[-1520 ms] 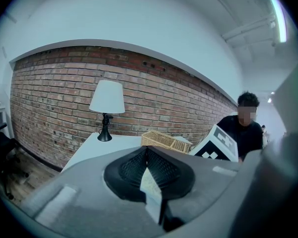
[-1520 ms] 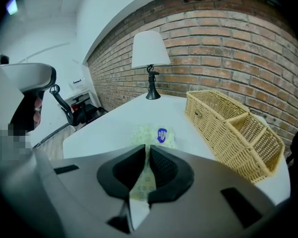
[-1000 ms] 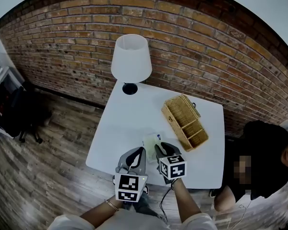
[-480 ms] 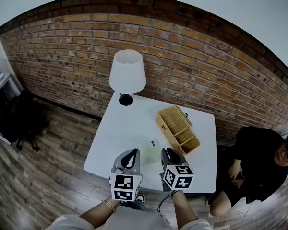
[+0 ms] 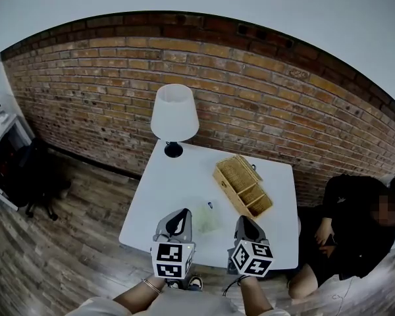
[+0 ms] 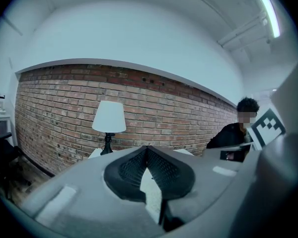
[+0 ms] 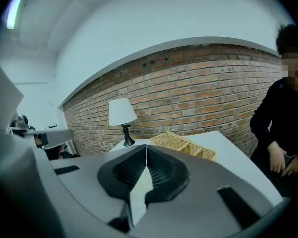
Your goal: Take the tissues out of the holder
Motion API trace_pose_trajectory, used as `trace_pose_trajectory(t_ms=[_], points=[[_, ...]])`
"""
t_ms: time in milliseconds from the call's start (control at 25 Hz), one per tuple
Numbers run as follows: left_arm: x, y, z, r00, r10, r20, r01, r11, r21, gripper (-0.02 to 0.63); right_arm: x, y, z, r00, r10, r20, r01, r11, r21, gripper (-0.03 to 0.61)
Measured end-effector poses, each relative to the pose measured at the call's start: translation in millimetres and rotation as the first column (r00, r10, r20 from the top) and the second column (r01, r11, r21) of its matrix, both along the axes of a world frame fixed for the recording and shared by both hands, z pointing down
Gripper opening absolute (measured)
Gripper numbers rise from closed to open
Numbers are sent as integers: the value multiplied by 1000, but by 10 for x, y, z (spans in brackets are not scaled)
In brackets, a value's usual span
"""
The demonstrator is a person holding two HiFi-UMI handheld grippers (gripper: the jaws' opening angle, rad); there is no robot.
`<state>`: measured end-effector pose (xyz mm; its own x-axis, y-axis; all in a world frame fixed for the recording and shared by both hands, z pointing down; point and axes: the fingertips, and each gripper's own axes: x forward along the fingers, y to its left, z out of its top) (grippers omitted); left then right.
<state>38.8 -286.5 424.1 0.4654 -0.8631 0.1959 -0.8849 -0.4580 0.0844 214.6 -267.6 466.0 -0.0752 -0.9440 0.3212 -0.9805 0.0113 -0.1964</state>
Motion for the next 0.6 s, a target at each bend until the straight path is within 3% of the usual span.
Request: trace_pose_trajectory(t_ms=[600], points=[[173,39,49,1000,13,3,-13,1000,-4,6,-28,78,-61,999,-39,10,39,999,1,6]])
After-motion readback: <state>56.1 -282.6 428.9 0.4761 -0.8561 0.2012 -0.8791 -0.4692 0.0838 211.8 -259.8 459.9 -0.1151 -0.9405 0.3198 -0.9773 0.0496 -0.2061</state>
